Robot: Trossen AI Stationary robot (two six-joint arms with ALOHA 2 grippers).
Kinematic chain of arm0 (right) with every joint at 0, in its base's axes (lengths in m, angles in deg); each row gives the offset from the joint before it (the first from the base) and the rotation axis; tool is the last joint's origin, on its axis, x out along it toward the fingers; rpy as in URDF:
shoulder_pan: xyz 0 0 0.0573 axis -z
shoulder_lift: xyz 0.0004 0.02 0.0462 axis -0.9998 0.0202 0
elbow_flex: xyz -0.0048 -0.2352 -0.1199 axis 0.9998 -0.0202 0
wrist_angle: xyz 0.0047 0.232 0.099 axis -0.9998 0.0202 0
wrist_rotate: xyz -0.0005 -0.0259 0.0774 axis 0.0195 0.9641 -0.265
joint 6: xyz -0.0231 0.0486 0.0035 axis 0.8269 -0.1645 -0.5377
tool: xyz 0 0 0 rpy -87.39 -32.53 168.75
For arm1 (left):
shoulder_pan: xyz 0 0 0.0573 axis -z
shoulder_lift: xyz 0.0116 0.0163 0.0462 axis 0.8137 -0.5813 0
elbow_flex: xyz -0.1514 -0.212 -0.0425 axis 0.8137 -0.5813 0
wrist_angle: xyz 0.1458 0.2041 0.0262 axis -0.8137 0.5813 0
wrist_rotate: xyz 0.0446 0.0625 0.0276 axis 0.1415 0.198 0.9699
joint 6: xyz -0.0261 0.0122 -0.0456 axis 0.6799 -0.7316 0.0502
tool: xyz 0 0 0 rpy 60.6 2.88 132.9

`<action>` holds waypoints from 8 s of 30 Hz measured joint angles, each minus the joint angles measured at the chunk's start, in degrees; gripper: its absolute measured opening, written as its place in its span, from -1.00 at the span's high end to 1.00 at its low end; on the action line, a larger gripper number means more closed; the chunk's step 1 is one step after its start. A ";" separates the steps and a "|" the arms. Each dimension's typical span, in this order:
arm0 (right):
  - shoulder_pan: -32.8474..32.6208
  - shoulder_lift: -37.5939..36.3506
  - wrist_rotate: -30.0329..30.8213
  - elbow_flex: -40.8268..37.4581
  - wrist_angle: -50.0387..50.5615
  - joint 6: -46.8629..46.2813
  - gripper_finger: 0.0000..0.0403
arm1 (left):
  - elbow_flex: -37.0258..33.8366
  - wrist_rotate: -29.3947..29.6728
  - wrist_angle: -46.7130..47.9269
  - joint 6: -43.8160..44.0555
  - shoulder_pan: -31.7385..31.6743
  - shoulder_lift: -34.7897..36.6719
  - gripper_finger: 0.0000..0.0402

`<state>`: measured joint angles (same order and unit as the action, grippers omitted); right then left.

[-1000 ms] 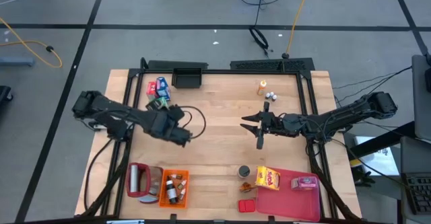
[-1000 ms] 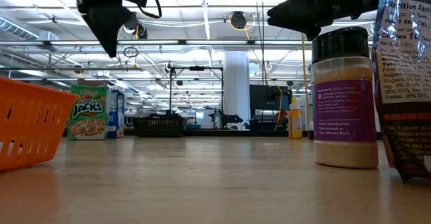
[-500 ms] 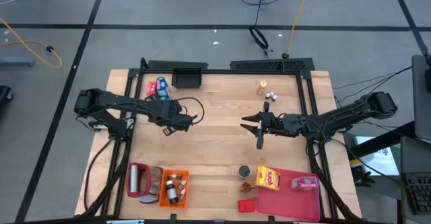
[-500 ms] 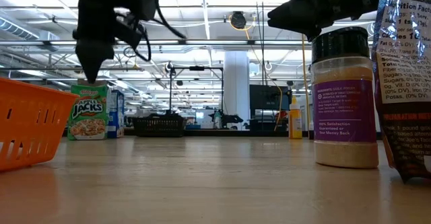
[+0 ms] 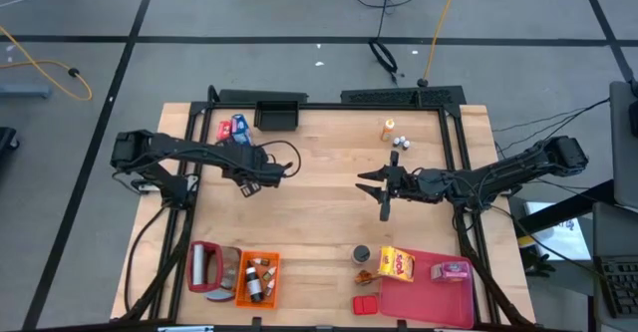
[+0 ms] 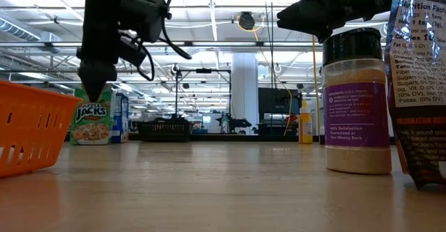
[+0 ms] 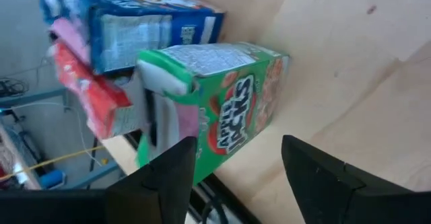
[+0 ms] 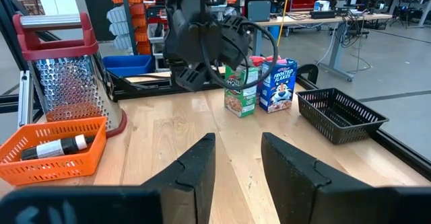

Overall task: Pick & Place Kitchen Items
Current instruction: Put the green cereal box into the red bin

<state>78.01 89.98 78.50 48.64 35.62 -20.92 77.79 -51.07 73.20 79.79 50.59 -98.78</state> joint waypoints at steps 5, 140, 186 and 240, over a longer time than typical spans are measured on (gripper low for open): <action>0.00 0.00 0.00 0.00 0.02 -0.04 0.45 | -2.42 0.62 -4.48 -2.68 -0.68 0.00 -0.02; 6.76 8.88 -15.17 -0.02 -8.51 -3.30 0.15 | 34.20 19.58 3.18 -8.55 20.00 -15.38 1.00; 8.79 12.04 -18.70 0.00 -15.17 -5.21 0.60 | 48.35 20.61 -18.81 -32.25 20.38 -24.63 0.92; -38.57 -13.59 -8.81 -2.72 23.93 -16.77 0.69 | 48.29 28.39 7.21 -2.69 21.58 -13.55 0.74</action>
<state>39.44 76.39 69.69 45.92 59.55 -37.70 126.08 -22.67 80.41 77.10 72.18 -112.34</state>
